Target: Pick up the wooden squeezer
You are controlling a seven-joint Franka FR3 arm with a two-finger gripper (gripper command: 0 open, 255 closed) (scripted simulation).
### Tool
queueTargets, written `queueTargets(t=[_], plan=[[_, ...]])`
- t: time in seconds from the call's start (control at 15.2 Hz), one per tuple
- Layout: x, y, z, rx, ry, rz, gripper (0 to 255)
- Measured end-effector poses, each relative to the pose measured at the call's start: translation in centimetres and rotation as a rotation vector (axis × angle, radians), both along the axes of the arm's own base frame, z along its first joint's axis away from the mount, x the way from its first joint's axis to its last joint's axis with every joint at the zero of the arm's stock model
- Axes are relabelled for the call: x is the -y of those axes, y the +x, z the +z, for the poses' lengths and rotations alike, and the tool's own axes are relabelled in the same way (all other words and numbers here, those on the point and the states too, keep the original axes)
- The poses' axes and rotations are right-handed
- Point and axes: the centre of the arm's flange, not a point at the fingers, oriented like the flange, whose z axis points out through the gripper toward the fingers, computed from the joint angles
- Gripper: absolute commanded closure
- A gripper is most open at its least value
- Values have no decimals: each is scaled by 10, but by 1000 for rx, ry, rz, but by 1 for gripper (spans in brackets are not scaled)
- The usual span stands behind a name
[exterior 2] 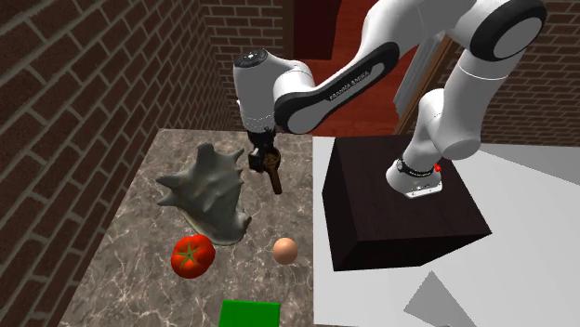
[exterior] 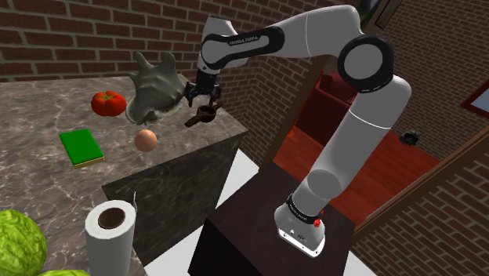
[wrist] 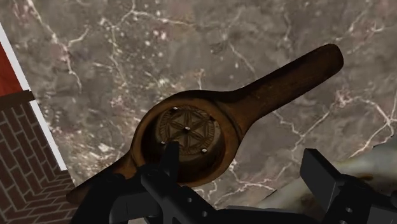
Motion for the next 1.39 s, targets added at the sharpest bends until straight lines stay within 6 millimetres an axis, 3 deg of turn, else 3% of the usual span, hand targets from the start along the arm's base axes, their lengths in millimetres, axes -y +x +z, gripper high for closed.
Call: queueTargets(t=[0.4, 0.46, 1.12, 1.39], plan=[[1, 0, -28, 0, 0, -1, 0], [1, 0, -29, 1, 0, -1, 255], [0, 1, -30, 1, 1, -1, 255], [1, 1, -15, 1, 0, -1, 255]])
